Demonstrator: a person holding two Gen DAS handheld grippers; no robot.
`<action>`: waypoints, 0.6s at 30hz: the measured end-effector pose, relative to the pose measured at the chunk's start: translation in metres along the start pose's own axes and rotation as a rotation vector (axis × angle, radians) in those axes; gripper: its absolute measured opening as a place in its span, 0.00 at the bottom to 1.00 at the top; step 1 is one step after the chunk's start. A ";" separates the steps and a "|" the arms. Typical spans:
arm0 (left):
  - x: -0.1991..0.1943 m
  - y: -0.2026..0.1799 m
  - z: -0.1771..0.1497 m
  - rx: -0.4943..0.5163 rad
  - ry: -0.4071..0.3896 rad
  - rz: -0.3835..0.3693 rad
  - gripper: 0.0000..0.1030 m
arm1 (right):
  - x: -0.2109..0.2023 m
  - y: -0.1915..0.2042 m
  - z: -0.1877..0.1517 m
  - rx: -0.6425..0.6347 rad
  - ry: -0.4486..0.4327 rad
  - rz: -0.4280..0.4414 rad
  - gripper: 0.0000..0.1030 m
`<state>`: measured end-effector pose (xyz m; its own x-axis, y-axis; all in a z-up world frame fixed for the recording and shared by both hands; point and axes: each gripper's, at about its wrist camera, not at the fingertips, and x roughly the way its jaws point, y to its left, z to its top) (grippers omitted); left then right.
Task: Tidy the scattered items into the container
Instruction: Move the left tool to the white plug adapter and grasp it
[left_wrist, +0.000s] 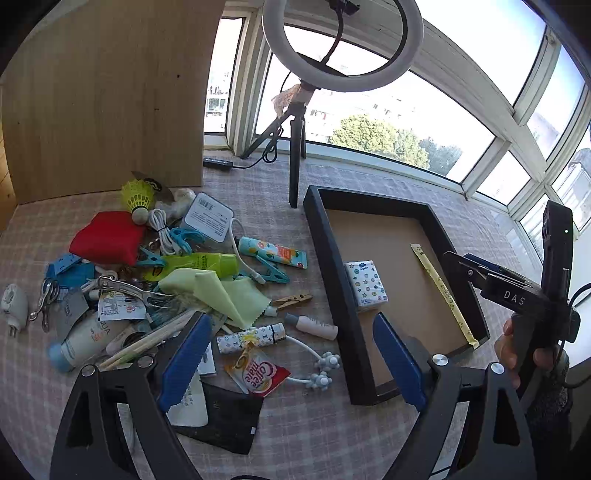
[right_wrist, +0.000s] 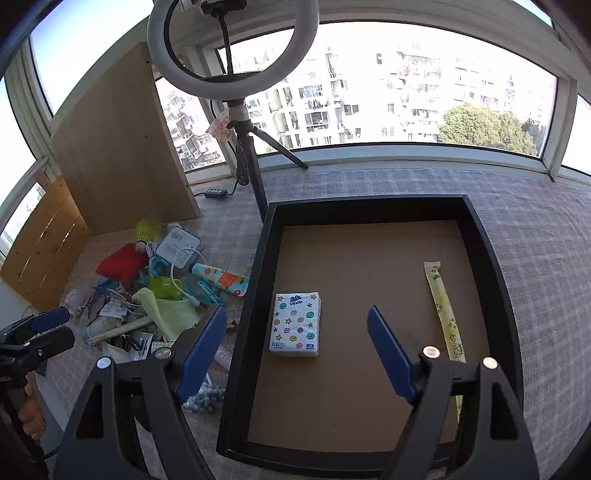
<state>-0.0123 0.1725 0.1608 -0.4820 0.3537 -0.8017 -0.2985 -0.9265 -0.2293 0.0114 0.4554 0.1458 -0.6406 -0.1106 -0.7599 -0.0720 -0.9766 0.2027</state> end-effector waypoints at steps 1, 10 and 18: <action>-0.008 0.013 -0.001 -0.003 -0.009 0.018 0.86 | -0.001 0.007 -0.001 -0.010 -0.002 0.005 0.76; -0.069 0.171 -0.012 -0.121 -0.070 0.228 0.86 | 0.011 0.079 -0.010 -0.046 0.019 0.056 0.76; -0.070 0.286 -0.036 -0.217 -0.050 0.320 0.86 | 0.064 0.162 -0.021 -0.136 0.104 0.099 0.75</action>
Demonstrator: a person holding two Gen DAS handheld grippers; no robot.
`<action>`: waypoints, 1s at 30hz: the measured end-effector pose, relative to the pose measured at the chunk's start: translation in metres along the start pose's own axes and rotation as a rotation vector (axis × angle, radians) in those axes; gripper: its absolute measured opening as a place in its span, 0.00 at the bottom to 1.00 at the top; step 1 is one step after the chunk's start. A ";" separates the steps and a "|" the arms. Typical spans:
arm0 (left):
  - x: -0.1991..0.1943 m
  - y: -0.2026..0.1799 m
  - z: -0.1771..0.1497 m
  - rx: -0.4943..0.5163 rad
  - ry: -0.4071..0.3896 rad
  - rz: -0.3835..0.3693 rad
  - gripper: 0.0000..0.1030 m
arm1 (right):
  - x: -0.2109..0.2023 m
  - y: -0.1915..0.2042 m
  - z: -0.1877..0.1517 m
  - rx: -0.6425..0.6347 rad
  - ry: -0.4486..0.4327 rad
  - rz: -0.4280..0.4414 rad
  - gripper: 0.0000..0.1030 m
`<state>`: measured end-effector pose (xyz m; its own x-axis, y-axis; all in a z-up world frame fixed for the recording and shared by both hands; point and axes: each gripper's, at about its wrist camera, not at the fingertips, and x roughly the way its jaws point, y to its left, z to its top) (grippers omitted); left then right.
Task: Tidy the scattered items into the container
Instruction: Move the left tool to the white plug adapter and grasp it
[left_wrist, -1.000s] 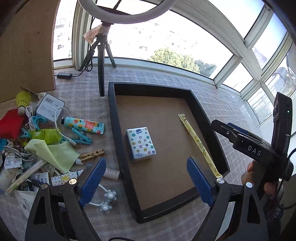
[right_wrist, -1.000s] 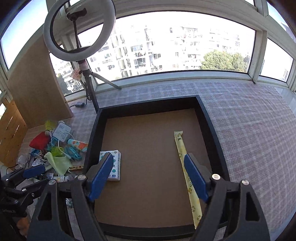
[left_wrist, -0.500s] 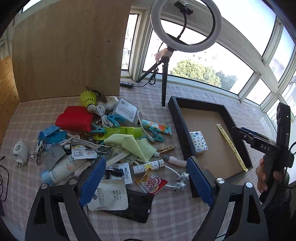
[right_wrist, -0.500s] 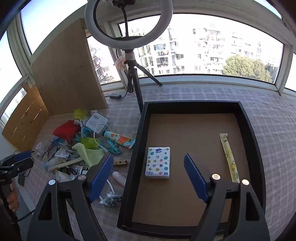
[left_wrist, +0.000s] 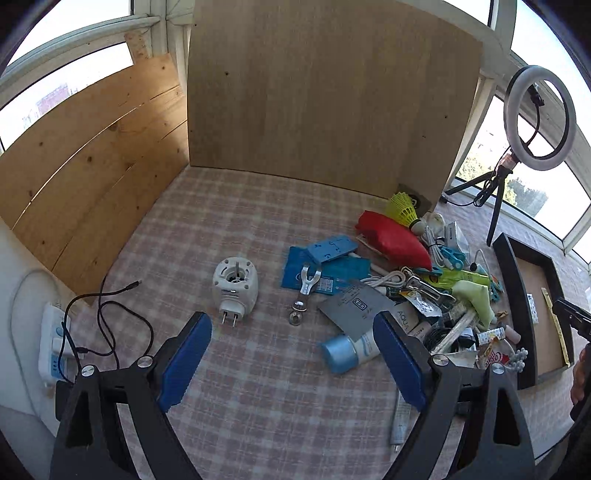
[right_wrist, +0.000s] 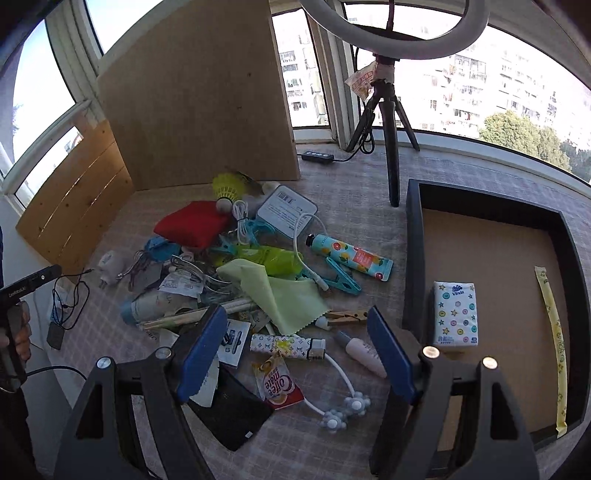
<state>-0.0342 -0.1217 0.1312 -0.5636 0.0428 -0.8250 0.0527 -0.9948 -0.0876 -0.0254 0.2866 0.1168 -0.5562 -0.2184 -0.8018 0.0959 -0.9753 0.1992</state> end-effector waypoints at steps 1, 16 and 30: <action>0.007 0.009 -0.001 -0.010 0.011 -0.001 0.86 | 0.009 0.008 0.001 -0.012 0.014 -0.002 0.75; 0.107 0.047 0.011 -0.020 0.100 -0.005 0.88 | 0.093 0.038 0.016 -0.067 0.150 -0.076 0.75; 0.147 0.043 0.015 -0.031 0.134 0.040 0.72 | 0.114 0.037 0.018 -0.070 0.179 -0.063 0.69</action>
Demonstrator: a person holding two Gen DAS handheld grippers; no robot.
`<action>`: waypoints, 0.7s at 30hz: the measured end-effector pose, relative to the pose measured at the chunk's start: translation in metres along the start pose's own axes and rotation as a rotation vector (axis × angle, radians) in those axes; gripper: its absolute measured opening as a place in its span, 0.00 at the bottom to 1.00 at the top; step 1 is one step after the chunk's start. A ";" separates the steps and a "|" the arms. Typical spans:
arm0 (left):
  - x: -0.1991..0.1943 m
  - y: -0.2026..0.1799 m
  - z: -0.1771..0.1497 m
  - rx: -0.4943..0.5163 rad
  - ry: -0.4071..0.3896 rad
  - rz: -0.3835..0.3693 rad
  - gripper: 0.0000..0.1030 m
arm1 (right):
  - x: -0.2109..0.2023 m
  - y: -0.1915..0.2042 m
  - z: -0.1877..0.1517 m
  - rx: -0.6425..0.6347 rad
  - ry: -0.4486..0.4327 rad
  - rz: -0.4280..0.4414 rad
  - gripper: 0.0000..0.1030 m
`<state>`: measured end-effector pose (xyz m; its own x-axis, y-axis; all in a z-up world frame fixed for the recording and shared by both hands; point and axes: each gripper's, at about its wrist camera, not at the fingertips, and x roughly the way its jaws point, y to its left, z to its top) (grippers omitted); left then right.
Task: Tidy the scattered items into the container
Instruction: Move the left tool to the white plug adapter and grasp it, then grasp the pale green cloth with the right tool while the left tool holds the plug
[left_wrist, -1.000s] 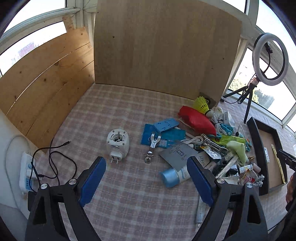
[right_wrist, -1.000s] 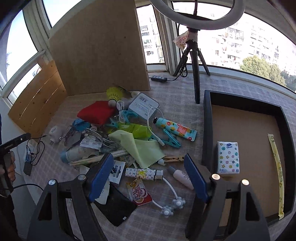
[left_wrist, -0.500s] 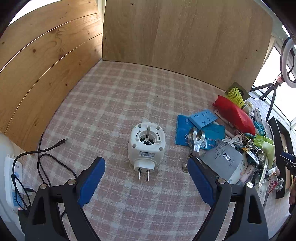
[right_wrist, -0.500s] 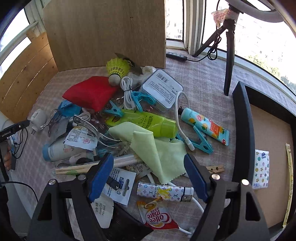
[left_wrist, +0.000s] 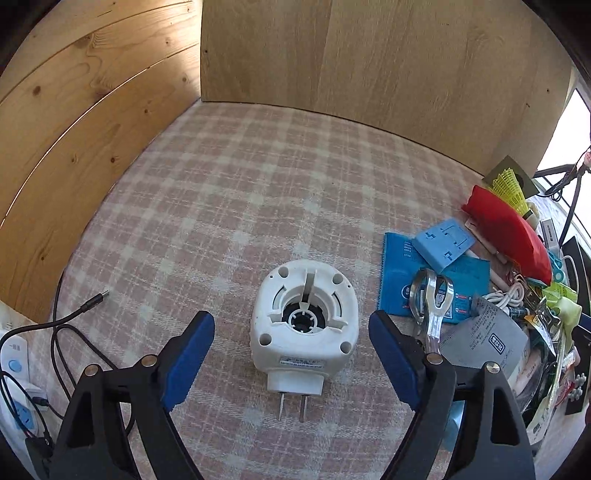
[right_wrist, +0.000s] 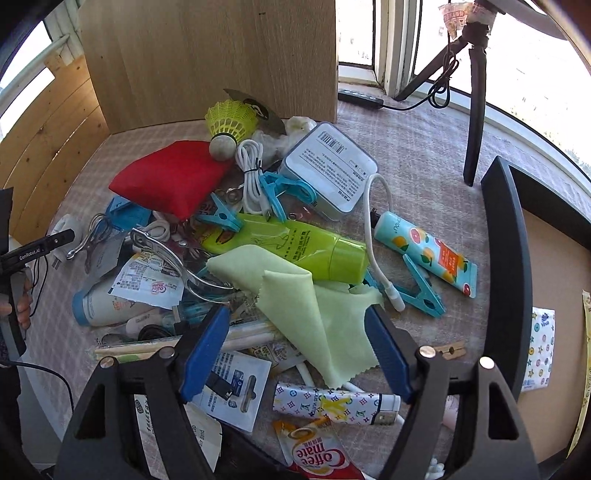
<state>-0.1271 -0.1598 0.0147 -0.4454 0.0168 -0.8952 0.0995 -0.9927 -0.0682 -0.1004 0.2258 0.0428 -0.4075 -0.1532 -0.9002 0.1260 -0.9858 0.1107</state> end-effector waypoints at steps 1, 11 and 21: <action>0.001 0.000 -0.001 -0.005 0.005 -0.003 0.69 | 0.000 0.001 0.000 -0.006 0.003 0.002 0.66; 0.002 -0.007 -0.011 -0.006 0.036 -0.019 0.52 | 0.002 0.003 -0.003 0.009 0.024 0.028 0.12; -0.024 -0.014 -0.020 -0.002 -0.010 -0.008 0.52 | -0.036 -0.005 0.001 0.070 -0.091 0.070 0.02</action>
<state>-0.1000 -0.1442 0.0286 -0.4552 0.0236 -0.8901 0.0974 -0.9923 -0.0761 -0.0870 0.2357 0.0745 -0.4809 -0.2242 -0.8476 0.0949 -0.9744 0.2040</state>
